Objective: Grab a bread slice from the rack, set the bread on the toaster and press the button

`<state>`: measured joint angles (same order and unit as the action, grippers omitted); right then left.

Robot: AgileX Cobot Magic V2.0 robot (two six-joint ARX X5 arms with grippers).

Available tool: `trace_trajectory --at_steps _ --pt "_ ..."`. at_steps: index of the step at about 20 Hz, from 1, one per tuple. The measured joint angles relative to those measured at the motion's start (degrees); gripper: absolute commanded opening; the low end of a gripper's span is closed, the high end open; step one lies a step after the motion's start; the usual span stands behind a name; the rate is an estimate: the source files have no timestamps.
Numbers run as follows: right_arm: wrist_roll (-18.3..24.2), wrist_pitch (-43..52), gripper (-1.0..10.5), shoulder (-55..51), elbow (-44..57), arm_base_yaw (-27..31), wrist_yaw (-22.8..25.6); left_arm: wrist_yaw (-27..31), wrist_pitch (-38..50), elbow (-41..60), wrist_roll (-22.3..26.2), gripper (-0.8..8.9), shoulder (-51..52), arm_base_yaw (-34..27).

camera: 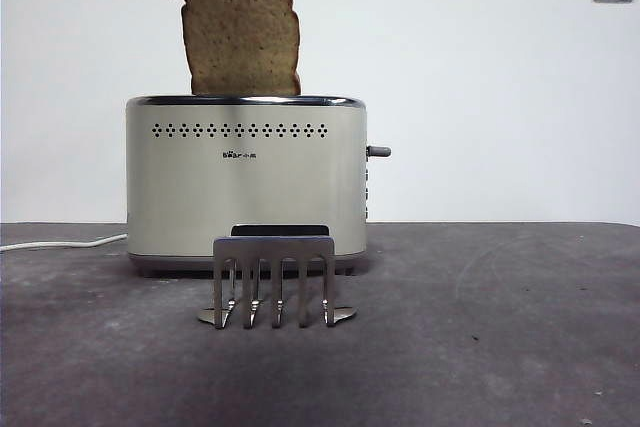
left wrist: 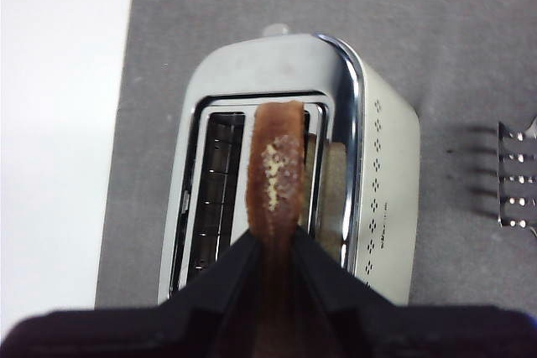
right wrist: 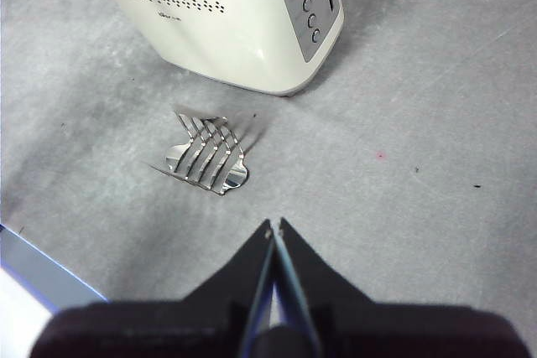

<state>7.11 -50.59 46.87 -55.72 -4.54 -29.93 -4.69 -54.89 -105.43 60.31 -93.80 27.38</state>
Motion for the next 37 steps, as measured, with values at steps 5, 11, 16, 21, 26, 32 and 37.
trace_trajectory --at_steps 5,11,16,21,26,32,37 --pt "0.02 0.02 -0.1 0.00 0.00 0.00 0.00 -0.04 -0.02 0.00 1.22 -0.09 -2.64 -1.25" --pt "0.02 0.02 -0.1 0.00 0.00 0.00 0.00 -2.14 3.37 -1.09 0.68 0.02 -6.12 -2.78" --pt "0.02 3.61 -0.1 0.28 0.00 0.00 0.02 -1.66 5.51 0.00 -3.34 2.56 -9.84 -3.28" --pt "0.00 8.48 -0.1 3.85 0.00 0.00 0.00 -1.29 7.23 0.00 -7.96 2.57 -8.92 -3.32" --pt "-2.89 19.50 -0.1 10.69 0.00 0.00 -0.57 -1.03 9.77 0.00 -15.87 2.57 -3.89 -3.32" --pt "-14.67 41.94 -0.1 25.53 -1.92 -0.76 -10.69 -1.51 6.56 0.00 -36.79 2.56 7.74 -3.32" --pt "-19.58 43.19 -0.1 39.63 -12.81 -2.05 -11.96 -5.40 -1.81 0.00 -45.57 2.56 14.32 -3.32"
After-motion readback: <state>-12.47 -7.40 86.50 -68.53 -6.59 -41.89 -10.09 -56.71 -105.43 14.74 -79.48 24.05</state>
